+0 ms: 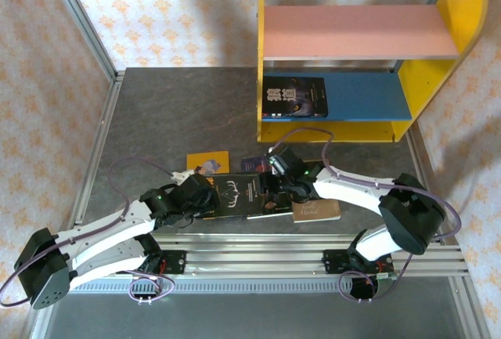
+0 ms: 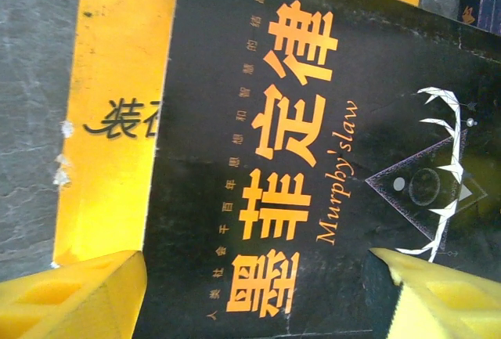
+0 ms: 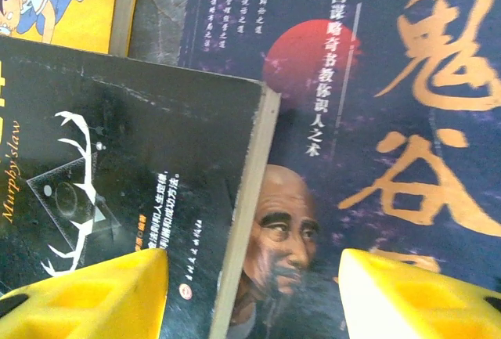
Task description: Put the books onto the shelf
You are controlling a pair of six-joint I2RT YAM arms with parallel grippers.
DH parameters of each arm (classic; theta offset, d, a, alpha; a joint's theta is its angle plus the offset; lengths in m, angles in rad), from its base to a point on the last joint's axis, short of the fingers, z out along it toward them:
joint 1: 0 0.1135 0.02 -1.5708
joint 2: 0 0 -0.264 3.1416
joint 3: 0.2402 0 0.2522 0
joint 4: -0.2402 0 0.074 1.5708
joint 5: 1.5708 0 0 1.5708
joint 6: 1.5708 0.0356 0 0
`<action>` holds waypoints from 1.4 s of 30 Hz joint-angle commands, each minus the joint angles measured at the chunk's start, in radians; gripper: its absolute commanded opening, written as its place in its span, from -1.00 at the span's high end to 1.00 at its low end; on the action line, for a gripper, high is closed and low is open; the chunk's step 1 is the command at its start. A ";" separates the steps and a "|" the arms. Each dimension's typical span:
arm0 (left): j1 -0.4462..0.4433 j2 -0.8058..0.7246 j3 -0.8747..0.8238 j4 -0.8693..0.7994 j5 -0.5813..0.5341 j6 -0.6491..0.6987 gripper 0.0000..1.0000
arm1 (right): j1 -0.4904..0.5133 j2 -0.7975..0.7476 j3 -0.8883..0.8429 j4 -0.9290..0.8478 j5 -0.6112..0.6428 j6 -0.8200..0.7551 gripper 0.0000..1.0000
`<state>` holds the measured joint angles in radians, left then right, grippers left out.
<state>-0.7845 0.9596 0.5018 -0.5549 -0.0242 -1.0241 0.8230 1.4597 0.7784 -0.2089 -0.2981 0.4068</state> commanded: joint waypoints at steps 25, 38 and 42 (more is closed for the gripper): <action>0.002 0.039 -0.042 0.014 -0.079 -0.048 -0.51 | 0.069 0.131 -0.014 0.138 -0.015 0.092 -0.11; 0.002 0.104 -0.010 0.135 -0.031 0.002 -0.45 | 0.122 0.126 0.000 0.127 -0.011 0.108 0.09; 0.003 0.090 0.004 0.147 -0.028 0.021 -0.42 | 0.128 0.107 -0.010 0.134 -0.020 0.112 0.15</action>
<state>-0.7834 1.0687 0.4702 -0.4629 -0.0589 -1.0290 0.9222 1.5700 0.7731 -0.0921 -0.2699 0.5018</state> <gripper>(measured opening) 0.714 0.431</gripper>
